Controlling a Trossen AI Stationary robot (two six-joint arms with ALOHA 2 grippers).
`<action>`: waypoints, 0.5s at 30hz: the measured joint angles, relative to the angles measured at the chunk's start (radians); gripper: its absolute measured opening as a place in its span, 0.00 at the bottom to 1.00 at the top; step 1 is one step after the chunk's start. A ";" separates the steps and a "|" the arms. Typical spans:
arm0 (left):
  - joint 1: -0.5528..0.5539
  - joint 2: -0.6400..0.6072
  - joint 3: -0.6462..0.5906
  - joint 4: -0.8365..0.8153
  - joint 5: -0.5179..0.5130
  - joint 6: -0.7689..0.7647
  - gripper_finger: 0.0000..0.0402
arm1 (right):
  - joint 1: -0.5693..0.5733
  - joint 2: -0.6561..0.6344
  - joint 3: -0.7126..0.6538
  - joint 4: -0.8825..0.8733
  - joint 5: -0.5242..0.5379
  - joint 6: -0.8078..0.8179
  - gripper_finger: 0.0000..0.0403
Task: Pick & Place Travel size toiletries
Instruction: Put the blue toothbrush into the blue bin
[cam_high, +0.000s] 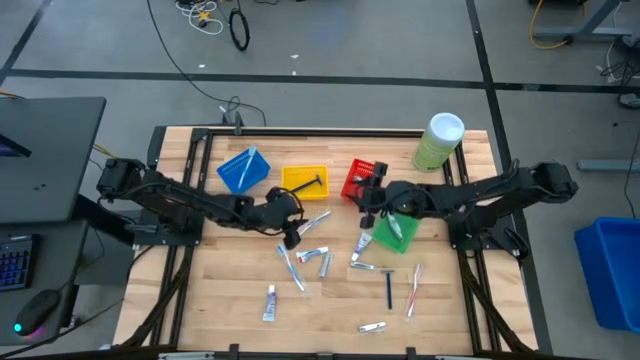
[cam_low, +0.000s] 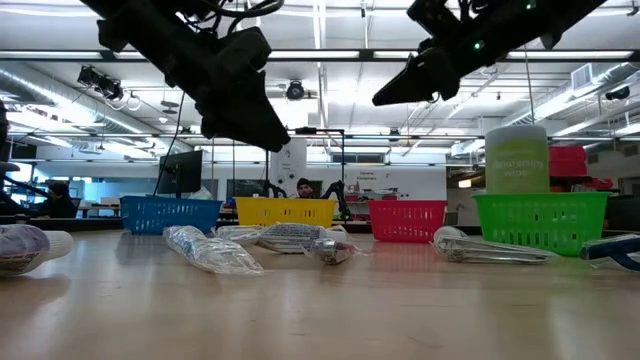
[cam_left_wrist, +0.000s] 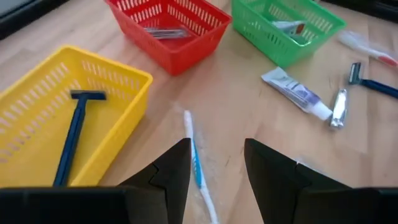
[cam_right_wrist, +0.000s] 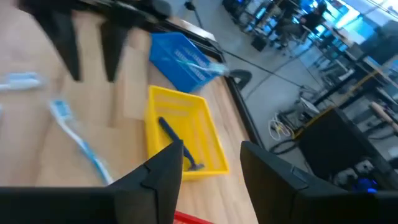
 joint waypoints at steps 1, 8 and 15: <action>-0.004 0.000 0.000 -0.003 -0.006 -0.020 0.39 | -0.010 0.000 0.000 -0.007 0.000 -0.006 0.41; -0.017 0.000 0.000 -0.069 -0.030 -0.120 0.39 | -0.074 0.000 -0.002 -0.009 -0.003 -0.054 0.37; -0.019 0.080 0.000 -0.032 -0.037 -0.155 0.39 | -0.121 0.000 -0.002 0.018 -0.003 -0.137 0.36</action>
